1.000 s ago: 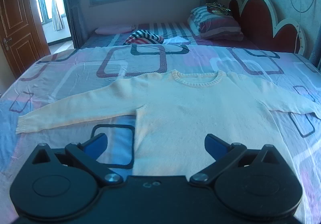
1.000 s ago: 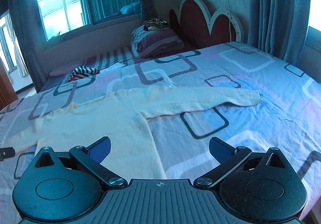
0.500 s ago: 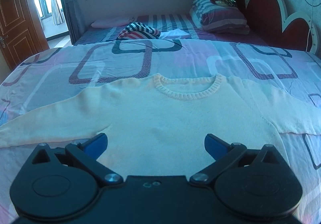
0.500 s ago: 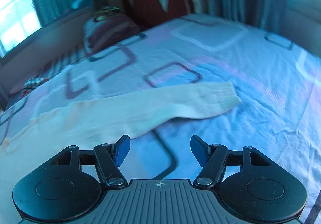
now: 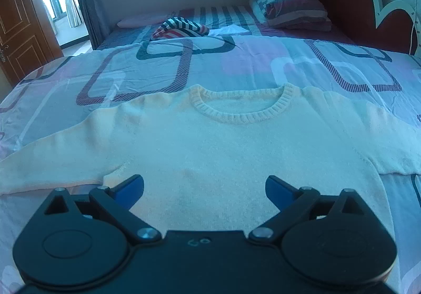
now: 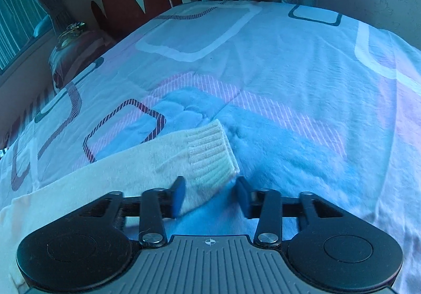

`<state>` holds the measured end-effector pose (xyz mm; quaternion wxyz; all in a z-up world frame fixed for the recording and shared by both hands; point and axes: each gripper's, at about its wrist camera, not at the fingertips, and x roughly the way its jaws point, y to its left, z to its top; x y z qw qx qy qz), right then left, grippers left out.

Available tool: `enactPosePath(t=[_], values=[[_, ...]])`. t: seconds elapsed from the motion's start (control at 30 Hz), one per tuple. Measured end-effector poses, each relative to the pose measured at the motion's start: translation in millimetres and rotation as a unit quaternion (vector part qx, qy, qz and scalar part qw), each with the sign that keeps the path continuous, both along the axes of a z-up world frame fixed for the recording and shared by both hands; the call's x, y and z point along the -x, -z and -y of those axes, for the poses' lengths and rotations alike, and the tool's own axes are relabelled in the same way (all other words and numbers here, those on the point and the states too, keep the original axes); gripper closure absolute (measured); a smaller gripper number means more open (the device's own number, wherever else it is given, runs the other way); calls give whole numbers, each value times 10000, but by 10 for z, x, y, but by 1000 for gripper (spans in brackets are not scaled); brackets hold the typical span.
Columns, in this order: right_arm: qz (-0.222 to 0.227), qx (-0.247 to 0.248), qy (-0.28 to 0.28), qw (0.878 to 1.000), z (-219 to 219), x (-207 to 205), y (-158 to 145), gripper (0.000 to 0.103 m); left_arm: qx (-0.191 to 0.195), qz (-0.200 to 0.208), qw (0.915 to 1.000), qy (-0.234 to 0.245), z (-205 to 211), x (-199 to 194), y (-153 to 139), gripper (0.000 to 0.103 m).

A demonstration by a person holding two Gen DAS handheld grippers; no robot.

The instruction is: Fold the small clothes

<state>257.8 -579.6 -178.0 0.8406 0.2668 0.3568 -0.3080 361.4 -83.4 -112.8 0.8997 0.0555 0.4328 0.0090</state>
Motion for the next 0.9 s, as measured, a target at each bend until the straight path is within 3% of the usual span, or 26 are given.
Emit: enactPosePath(t=[0.1, 0.27, 0.43, 0.53, 0.7, 0.9], values=[[48, 81, -195, 9998, -25, -67, 20, 99, -20, 1, 10000, 48, 19, -18, 23, 9], [425, 97, -447, 9980, -114, -119, -53, 101, 268, -98, 9993, 221, -2, -37, 38, 26], [1008, 229, -1200, 9874, -542, -322, -387, 101, 379, -99, 9990, 230, -53, -65, -16, 29], [1307, 167, -1890, 9731, -1011, -546, -589, 101, 462, -75, 9987, 195, -137, -78, -85, 29], [1562, -63, -3097, 9379, -2067, -929, -746, 101, 666, 15, 9978, 21, -398, -89, -202, 25], [1251, -358, -4242, 8962, -3425, -1263, -471, 101, 956, 32, 9954, -92, -759, -169, -205, 19]])
